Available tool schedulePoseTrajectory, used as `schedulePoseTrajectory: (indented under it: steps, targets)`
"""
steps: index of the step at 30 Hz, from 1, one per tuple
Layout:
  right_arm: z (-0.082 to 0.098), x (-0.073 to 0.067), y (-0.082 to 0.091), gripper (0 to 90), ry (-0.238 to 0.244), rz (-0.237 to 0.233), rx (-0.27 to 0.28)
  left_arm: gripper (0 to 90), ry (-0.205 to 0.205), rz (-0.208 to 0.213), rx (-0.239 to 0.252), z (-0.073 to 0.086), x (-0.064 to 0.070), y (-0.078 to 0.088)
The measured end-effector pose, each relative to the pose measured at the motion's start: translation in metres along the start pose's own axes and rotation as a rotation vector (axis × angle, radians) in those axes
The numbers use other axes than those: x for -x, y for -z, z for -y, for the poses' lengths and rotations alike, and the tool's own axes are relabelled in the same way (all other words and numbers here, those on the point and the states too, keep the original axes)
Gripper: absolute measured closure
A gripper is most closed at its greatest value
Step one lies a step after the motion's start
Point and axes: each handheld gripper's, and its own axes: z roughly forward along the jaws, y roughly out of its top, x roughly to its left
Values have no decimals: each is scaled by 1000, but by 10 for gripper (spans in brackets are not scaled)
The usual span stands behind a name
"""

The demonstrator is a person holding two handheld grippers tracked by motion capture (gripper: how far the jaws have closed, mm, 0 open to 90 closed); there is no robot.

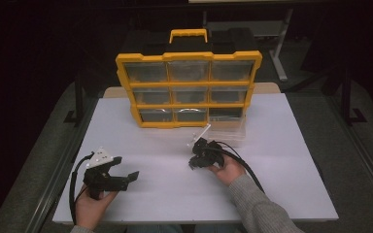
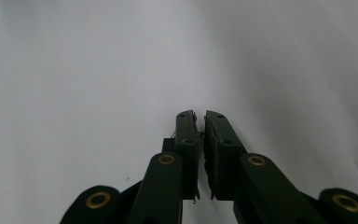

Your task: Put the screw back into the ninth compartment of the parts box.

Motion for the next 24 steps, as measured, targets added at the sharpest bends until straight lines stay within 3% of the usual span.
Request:
schedulePoseTrajectory:
  steps: [13, 24]
  targets:
    - [0, 1, -1, 862, 26, 11, -3, 146, 3, 0, -1, 0, 1, -1]
    - [-3, -2, 9, 863, 28, -36, 22, 146, 0, 0, 0, 0, 0, 0]
